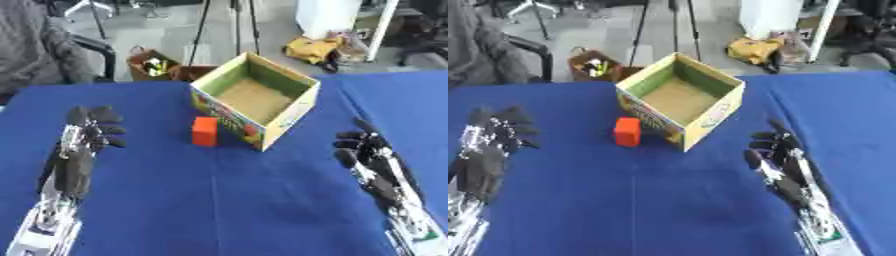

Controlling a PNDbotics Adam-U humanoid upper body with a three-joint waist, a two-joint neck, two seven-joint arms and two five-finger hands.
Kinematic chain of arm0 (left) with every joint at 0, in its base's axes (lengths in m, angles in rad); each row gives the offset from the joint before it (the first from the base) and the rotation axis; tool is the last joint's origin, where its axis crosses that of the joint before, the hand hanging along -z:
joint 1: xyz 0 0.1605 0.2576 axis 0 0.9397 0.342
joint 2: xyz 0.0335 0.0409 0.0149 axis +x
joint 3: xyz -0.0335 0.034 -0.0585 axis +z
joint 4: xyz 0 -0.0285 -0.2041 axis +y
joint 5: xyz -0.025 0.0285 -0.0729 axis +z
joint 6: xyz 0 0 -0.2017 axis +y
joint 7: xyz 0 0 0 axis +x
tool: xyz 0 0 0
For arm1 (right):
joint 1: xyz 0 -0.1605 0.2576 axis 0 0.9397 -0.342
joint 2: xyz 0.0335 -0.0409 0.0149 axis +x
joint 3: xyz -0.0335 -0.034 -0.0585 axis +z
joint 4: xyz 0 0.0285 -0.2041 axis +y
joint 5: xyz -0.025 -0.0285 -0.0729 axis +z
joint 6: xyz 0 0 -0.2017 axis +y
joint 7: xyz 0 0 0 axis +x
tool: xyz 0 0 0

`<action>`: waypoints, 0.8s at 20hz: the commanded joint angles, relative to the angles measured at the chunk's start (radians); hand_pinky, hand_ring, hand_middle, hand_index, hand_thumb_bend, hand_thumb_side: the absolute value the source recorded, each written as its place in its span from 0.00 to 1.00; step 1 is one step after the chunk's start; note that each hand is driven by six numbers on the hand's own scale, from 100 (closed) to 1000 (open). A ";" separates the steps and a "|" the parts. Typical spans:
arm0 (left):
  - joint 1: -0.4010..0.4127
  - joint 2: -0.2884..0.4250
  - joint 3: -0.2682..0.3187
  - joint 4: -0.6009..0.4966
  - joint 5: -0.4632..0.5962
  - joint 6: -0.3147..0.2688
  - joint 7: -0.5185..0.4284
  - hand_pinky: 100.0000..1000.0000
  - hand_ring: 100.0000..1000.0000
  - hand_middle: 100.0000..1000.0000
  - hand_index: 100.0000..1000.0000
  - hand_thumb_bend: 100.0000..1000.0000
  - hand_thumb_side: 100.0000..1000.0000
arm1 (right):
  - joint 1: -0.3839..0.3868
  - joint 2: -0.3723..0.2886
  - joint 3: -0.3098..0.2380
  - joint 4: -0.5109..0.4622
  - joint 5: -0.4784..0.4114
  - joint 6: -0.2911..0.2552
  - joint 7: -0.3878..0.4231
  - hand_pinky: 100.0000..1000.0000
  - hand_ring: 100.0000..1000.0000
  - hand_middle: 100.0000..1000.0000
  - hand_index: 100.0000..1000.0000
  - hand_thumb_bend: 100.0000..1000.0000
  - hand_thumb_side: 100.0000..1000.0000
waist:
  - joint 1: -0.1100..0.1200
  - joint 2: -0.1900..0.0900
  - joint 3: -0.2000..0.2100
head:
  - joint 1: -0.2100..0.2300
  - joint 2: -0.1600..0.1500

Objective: Pick up objects on the table and place them in the box.

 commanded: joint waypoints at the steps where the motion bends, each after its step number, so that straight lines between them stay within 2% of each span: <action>1: -0.008 0.004 0.016 -0.004 0.008 -0.005 0.011 0.52 0.59 0.59 0.81 0.29 0.98 | -0.017 -0.010 -0.008 -0.013 -0.005 -0.001 -0.004 0.63 0.69 0.67 1.00 0.56 0.48 | -0.002 -0.014 -0.002 | -0.001 -0.010; 8: -0.008 0.001 0.016 0.003 0.007 -0.009 0.005 0.52 0.58 0.58 0.81 0.26 0.95 | -0.017 -0.009 -0.008 -0.013 -0.005 -0.001 -0.003 0.63 0.69 0.67 1.00 0.56 0.49 | -0.001 -0.013 -0.004 | -0.001 -0.008; 10: -0.011 0.002 0.015 0.005 0.004 -0.007 0.001 0.53 0.60 0.60 0.82 0.27 0.91 | -0.018 -0.010 -0.008 -0.013 -0.005 -0.002 -0.004 0.63 0.69 0.67 1.00 0.56 0.49 | 0.001 -0.012 -0.003 | -0.001 -0.008; 11: -0.017 0.006 0.014 0.007 -0.008 -0.002 -0.006 0.53 0.63 0.62 0.83 0.24 0.89 | -0.017 -0.010 -0.008 -0.013 -0.004 -0.002 -0.004 0.63 0.69 0.67 1.00 0.56 0.49 | 0.001 -0.012 -0.003 | -0.002 -0.005; 14: -0.062 0.037 0.003 0.025 -0.126 0.040 -0.067 0.57 0.72 0.72 0.85 0.20 0.80 | -0.016 -0.011 -0.007 -0.012 -0.004 -0.001 -0.003 0.63 0.69 0.67 1.00 0.56 0.49 | 0.002 -0.014 0.000 | 0.000 -0.001; 16: -0.114 0.066 -0.012 0.051 -0.247 0.068 -0.144 0.60 0.74 0.75 0.84 0.18 0.75 | -0.015 -0.012 -0.006 -0.011 -0.004 -0.001 -0.001 0.63 0.69 0.67 1.00 0.57 0.48 | 0.004 -0.016 -0.001 | 0.002 0.003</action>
